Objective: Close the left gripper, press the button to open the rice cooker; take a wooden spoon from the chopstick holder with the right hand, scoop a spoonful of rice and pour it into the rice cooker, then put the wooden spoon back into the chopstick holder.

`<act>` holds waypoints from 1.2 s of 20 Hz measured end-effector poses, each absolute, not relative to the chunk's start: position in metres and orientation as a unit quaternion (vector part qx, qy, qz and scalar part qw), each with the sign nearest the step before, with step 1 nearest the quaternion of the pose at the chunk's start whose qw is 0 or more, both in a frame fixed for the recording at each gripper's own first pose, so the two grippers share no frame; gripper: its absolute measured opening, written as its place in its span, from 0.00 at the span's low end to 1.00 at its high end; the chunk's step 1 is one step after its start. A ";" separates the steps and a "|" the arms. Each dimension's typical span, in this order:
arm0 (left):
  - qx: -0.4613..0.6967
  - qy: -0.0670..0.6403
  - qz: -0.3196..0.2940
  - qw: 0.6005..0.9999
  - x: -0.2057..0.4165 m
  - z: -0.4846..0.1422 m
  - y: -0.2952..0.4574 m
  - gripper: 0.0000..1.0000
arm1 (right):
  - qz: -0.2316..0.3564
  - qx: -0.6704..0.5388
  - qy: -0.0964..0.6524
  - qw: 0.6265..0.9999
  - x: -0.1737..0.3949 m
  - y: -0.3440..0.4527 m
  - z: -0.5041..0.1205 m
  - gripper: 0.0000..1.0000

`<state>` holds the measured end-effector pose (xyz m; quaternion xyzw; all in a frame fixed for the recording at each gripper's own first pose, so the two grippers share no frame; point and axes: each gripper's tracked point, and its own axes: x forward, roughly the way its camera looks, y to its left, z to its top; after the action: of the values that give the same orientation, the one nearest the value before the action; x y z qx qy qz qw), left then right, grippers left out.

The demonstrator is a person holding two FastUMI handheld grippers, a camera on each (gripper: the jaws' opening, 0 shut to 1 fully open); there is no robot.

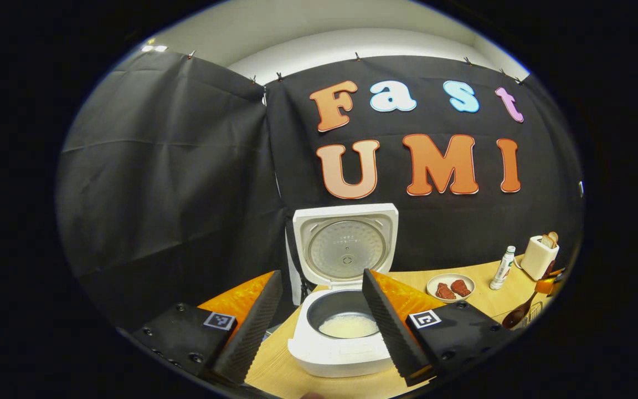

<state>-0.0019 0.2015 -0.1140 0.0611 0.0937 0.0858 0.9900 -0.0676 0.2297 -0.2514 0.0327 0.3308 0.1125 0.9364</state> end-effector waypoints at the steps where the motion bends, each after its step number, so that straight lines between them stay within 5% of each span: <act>1: 0.060 0.095 0.089 0.990 -0.004 -0.114 0.204 0.94 | 0.114 0.020 0.331 0.936 -0.068 0.233 -0.257 0.18; 9: 0.059 0.098 0.107 0.988 -0.011 -0.117 0.213 0.98 | 0.112 -0.005 0.332 0.937 -0.067 0.248 -0.297 0.18; 24: 0.071 0.125 0.104 0.984 -0.009 -0.137 0.208 0.94 | 0.096 0.205 0.416 0.881 -0.096 0.290 -0.312 0.18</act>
<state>-0.0087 0.2084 -0.1374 0.0706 0.1249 0.1035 0.9842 -0.0963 0.2895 -0.3120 0.2052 0.4159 0.0964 0.8807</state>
